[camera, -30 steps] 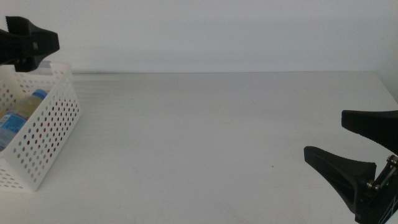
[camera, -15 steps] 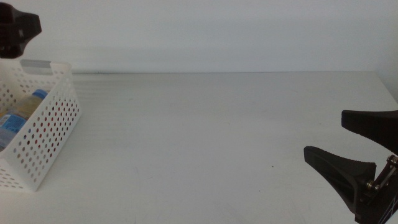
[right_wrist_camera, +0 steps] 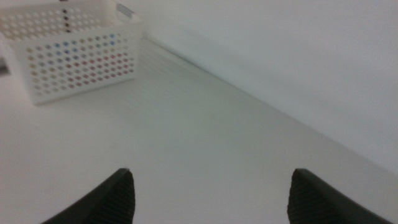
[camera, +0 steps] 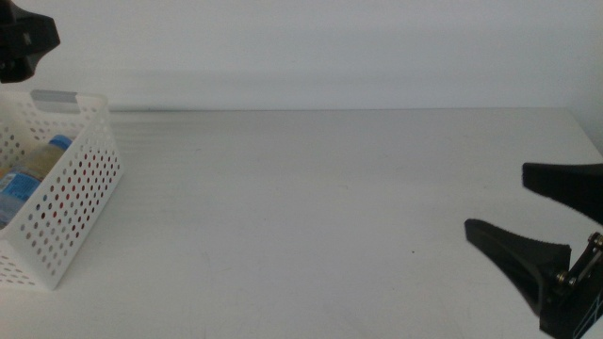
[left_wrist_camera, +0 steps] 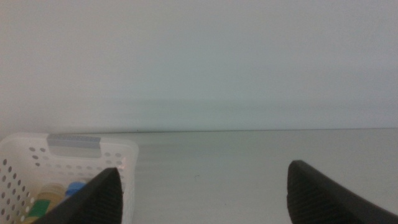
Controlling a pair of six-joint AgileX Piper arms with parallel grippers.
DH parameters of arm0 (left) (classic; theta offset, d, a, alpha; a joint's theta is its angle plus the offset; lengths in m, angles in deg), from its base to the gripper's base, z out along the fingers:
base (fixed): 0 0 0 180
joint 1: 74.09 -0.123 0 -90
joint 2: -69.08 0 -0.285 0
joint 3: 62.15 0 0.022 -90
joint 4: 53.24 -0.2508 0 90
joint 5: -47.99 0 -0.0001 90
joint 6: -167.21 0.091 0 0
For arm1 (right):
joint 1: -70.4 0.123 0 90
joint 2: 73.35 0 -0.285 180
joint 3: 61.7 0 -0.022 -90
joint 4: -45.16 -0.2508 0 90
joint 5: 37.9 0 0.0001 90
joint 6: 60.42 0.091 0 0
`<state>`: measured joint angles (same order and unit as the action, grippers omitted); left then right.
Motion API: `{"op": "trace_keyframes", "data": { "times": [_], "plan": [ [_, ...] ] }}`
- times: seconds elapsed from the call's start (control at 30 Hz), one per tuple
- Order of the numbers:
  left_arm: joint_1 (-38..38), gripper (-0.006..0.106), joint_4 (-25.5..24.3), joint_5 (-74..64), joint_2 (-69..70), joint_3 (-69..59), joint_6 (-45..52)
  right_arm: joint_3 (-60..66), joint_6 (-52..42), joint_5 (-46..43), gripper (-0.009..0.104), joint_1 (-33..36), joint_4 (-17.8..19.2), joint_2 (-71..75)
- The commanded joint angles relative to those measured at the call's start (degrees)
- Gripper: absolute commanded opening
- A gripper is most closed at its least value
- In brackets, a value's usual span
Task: Use arms to grab the bottles and put them into the dustbin to the left of the table.
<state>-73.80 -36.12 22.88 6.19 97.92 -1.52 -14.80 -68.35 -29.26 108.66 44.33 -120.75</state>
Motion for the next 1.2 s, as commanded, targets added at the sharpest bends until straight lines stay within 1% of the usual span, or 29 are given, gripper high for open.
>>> {"op": "trace_keyframes", "data": {
  "times": [0.0,0.03,0.07,0.1,0.23,0.3,0.4,0.47,0.6,0.8,1.0,1.17],
  "plan": [
    [0.18,0.083,0.78,5.15,0.88,0.49,-0.85,-1.64,-0.22,-4.29,0.064,-2.23,4.55,0.1],
    [0.18,0.083,0.78,5.68,1.32,-0.44,-0.85,-1.64,-0.22,-4.29,0.064,-3.79,5.55,0.1],
    [0.18,0.083,0.78,6.17,2.0,-1.55,-0.78,-1.64,-0.22,-4.29,0.064,-5.25,5.41,0.15],
    [0.18,0.083,0.78,6.39,2.57,-2.76,-0.78,-1.64,-0.22,-4.29,0.064,-7.23,4.54,0.16],
    [0.18,0.083,0.28,6.44,6.72,-7.84,-0.78,-1.64,-0.22,-4.33,0.064,-15.84,-0.87,0.16],
    [0.18,0.083,-1.11,6.44,9.81,-10.47,-0.78,-1.64,-0.22,-4.33,0.064,-19.85,-2.26,0.88],
    [0.18,0.083,-4.34,6.44,15.55,-15.25,-0.78,-1.64,-0.22,-4.21,0.064,-23.69,-2.26,4.17],
    [0.18,0.083,-5.41,6.44,20.24,-18.6,-0.78,-1.64,-0.22,-4.21,0.064,-25.23,-2.26,6.8],
    [0.18,0.083,-5.35,6.44,28.91,-24.68,-0.78,-0.4,-0.22,-4.45,0.064,-27.62,-1.08,12.63],
    [0.18,0.083,-5.21,6.42,43.07,-33.45,-0.78,8.97,-0.22,-4.32,0.064,-30.82,-0.55,22.86],
    [0.18,0.083,-5.21,6.86,50.47,-41.61,-0.78,16.75,-0.22,-4.31,0.064,-34.22,0.09,31.52],
    [0.18,0.083,-5.21,6.91,53.17,-49.27,-0.83,21.36,-0.22,-4.27,0.064,-34.54,0.09,36.38]
  ]
}}
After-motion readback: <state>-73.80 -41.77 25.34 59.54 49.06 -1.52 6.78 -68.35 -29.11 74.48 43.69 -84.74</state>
